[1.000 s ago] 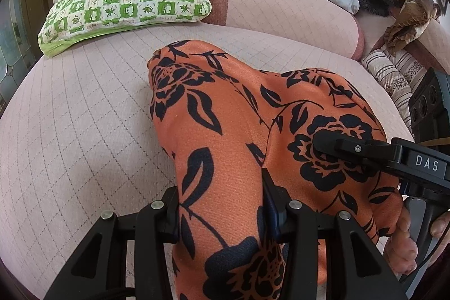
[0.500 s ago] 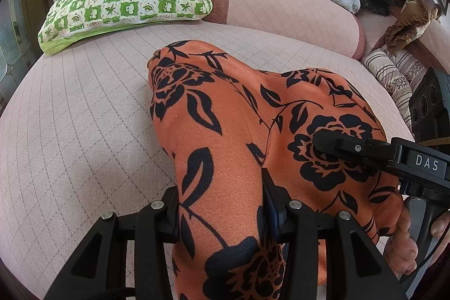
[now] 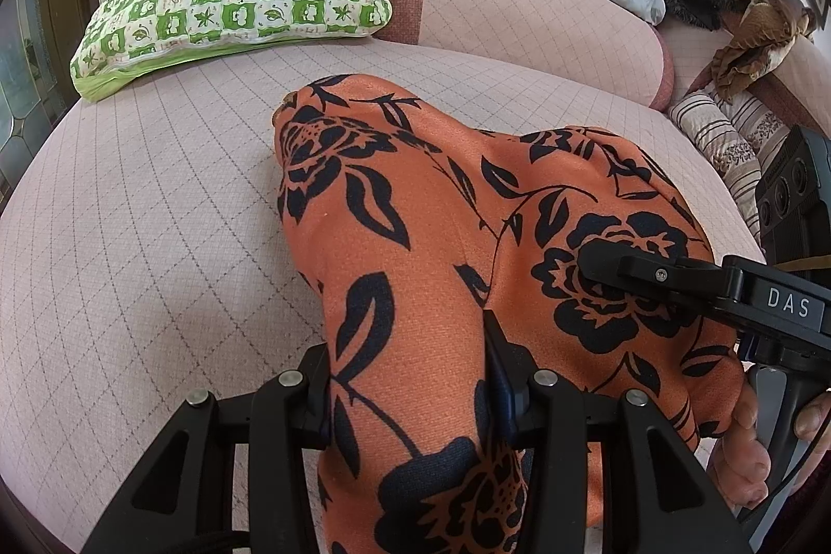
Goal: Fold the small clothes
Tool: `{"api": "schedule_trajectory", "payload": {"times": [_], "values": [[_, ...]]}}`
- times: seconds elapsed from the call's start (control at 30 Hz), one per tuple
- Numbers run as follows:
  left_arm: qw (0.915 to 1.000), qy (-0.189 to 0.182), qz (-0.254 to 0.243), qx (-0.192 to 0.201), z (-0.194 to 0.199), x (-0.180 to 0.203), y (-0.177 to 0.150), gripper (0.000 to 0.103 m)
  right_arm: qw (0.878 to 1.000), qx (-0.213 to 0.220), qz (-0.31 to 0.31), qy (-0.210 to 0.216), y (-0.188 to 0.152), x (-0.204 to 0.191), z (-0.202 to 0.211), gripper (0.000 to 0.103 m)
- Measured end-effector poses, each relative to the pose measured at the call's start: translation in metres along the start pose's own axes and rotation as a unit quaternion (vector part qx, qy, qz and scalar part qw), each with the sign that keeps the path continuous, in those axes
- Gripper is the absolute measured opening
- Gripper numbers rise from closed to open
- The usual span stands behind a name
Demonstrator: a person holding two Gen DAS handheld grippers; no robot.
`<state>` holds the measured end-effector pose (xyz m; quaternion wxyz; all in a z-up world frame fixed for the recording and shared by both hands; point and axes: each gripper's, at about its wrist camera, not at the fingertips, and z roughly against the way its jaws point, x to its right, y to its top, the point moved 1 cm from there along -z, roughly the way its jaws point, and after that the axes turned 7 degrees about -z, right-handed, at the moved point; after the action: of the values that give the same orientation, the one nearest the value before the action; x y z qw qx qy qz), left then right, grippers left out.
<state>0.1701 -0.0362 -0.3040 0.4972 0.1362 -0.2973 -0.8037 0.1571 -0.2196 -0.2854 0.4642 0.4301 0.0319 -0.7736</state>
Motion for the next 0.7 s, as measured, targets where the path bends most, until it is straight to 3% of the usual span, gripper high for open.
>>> {"api": "schedule_trajectory", "payload": {"times": [0.7], "values": [[0.9998,-0.010,-0.014,-0.003,0.009,0.012,-0.006,0.047,1.000,0.008,-0.007,0.001,-0.008,0.015,0.024,0.047]]}}
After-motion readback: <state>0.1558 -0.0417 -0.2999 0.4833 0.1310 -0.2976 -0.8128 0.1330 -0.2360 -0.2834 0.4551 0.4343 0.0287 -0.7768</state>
